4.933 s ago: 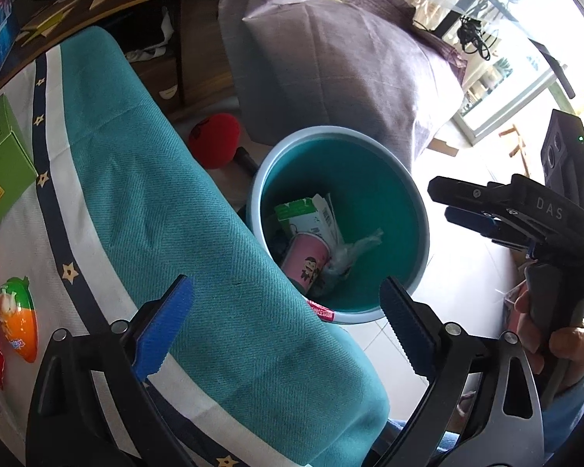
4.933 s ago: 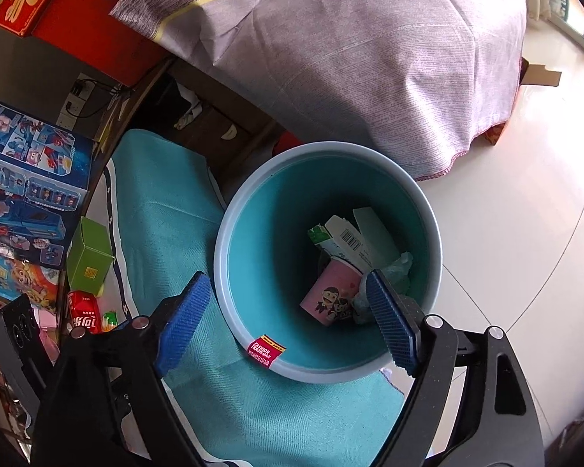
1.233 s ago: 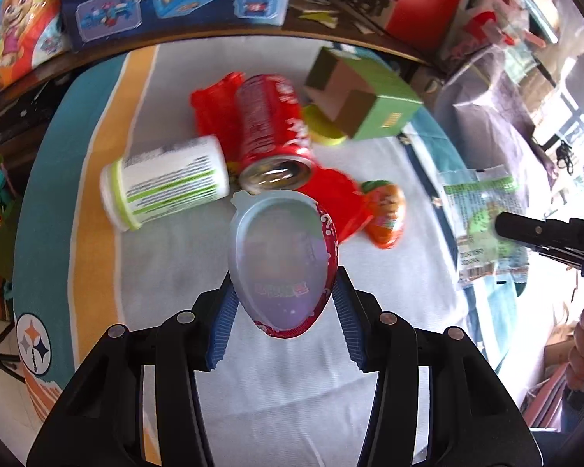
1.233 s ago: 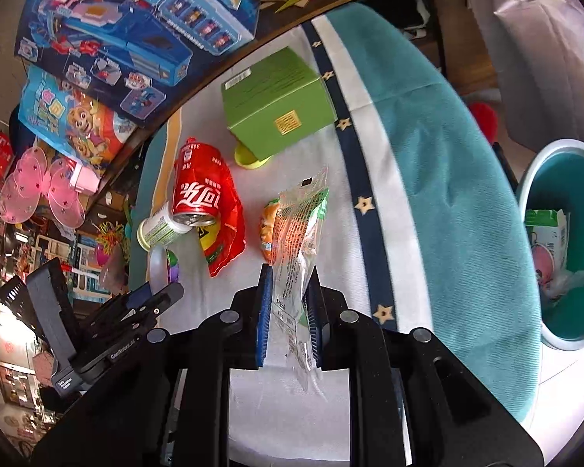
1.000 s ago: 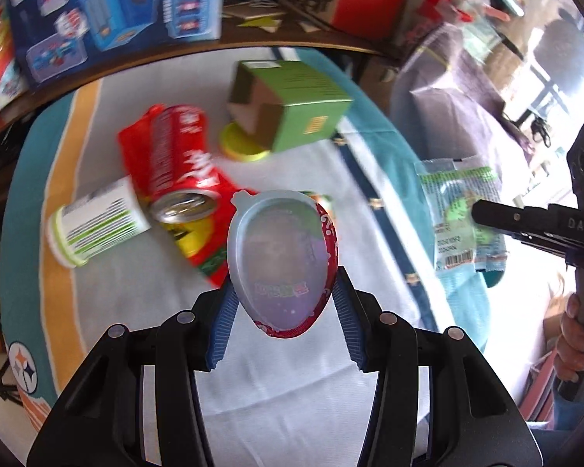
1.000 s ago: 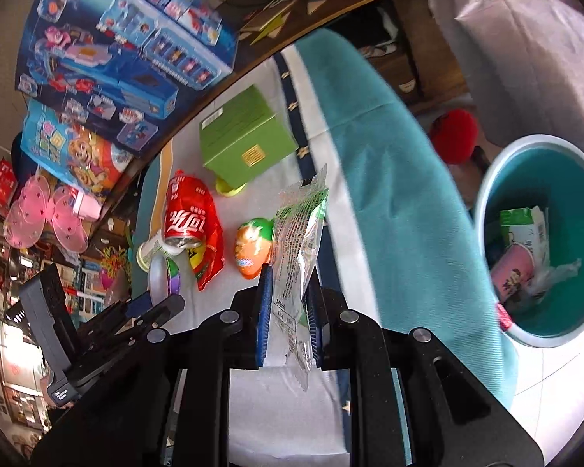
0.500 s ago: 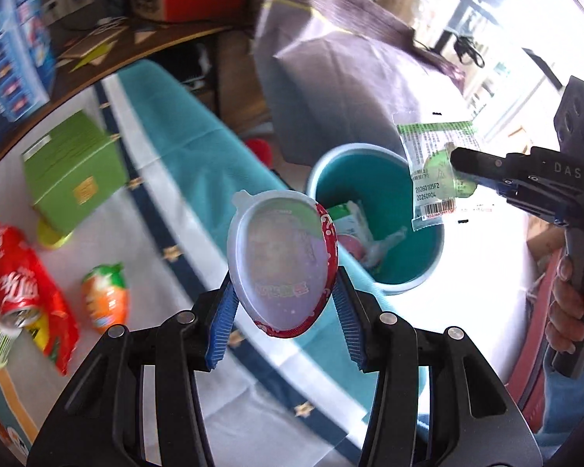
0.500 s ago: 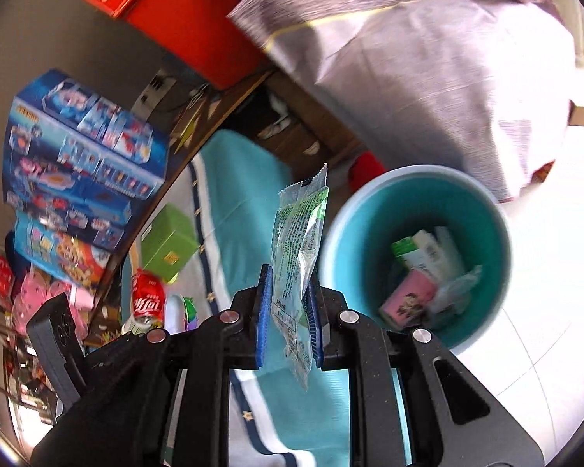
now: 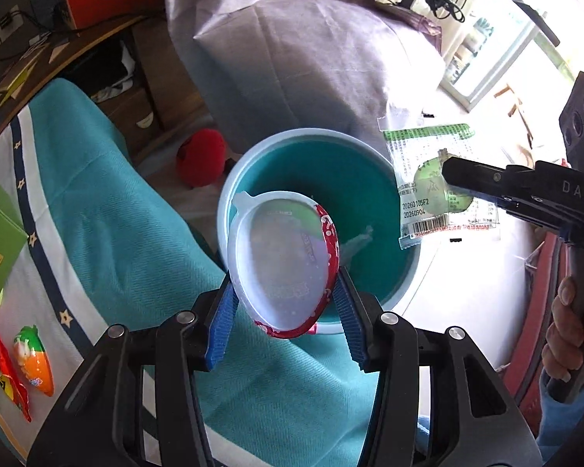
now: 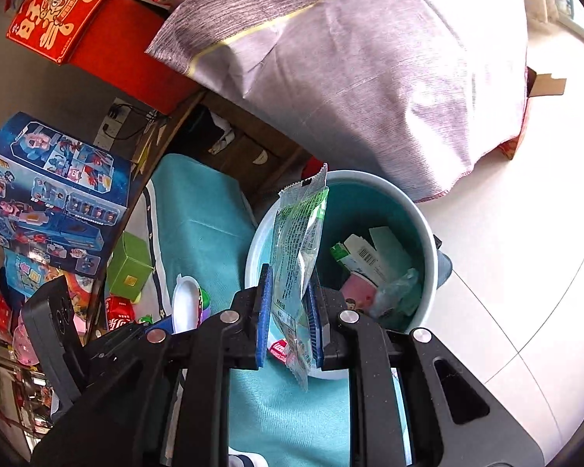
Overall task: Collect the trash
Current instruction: 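Carry the lid and snack packet over the teal bin with both tools, then open the left tool over the bin while the right tool releases the packet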
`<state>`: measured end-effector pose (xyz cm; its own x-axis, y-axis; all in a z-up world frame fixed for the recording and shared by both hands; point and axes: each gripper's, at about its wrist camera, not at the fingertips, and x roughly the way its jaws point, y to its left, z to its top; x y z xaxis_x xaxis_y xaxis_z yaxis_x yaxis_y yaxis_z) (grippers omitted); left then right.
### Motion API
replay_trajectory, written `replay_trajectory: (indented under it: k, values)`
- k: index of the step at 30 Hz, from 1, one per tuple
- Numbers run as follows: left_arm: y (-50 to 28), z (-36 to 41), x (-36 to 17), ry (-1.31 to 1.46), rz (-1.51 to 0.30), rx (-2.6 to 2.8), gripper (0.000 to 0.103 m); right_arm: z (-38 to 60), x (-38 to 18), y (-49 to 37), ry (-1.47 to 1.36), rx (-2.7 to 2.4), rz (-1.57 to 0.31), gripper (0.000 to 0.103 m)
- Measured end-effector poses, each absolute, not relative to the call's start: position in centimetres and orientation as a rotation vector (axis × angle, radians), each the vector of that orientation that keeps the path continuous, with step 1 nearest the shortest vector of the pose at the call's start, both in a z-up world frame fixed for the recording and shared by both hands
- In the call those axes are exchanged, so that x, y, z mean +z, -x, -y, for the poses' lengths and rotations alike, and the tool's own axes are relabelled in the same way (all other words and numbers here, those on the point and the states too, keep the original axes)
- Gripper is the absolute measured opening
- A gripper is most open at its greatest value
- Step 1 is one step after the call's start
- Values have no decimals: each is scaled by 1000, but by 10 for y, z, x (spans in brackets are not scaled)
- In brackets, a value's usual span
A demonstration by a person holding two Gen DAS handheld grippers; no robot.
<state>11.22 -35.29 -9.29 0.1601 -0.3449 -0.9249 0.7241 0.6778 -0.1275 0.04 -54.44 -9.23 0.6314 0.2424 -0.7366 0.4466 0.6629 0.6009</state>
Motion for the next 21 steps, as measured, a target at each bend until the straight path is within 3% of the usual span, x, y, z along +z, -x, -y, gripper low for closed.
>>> replay_trajectory:
  k: [3, 6, 8, 11, 21]
  values:
    - [-114, 365, -100, -397, -1192, -794, 53, 551, -97, 1, -877, -146, -914, 16]
    - [-118, 373, -106, -399, -1203, -790, 62, 557, -102, 1, -882, -154, -925, 16]
    - [-120, 374, -108, -410, -1198, -770, 78, 559, -104, -1, -883, -156, -933, 16]
    - [-122, 371, -106, -400, -1186, -751, 90, 558, -106, -4, -879, -157, -942, 16]
    - [-123, 348, -109, -363, -1222, -734, 95, 546, -115, -18, -874, -141, -976, 17]
